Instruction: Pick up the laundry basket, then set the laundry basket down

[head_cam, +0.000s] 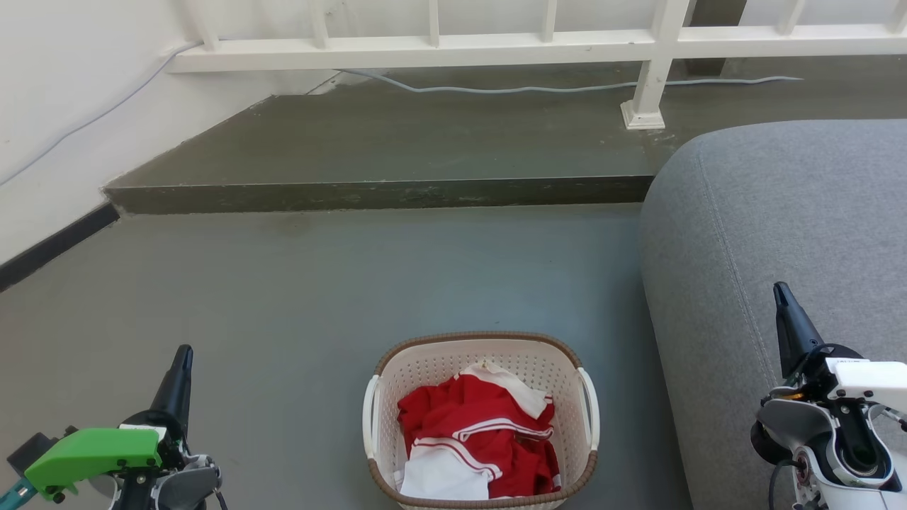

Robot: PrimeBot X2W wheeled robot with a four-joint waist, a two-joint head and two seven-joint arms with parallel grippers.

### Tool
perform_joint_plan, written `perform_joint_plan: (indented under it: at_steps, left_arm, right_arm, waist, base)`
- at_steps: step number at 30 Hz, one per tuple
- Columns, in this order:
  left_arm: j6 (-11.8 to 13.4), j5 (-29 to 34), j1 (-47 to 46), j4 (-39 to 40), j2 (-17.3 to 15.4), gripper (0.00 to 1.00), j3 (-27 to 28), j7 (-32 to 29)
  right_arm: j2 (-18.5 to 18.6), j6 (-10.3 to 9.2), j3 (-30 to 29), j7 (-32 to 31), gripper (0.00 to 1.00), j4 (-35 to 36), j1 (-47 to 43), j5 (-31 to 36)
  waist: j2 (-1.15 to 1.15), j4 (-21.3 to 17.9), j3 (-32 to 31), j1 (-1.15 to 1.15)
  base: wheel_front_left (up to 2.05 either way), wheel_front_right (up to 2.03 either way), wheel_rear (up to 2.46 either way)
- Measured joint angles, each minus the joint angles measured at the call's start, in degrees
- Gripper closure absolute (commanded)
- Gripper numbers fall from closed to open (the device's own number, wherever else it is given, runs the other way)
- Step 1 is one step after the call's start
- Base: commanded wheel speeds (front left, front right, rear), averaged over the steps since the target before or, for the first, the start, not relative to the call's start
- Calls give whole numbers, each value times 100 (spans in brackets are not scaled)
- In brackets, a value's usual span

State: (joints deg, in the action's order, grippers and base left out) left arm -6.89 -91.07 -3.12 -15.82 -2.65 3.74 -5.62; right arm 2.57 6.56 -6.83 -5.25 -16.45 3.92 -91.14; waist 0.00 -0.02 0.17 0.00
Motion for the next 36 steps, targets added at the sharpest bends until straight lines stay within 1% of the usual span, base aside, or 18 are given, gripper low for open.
perform_joint_plan:
  at_steps: [3,36]
  left_arm:
    - [-1,-104,-35,-2,2,100,12,-22]
    - [-15,-104,-40,-1,7,100,18,-22]
  right_arm:
    - [-5,15,-24,-43,100,2,1,-82]
    - [-15,15,-31,-44,100,10,1,-82]
  waist:
    - [0,2,-1,0]
    - [0,2,0,0]
  base:
    - [0,0,0]
    - [0,0,0]
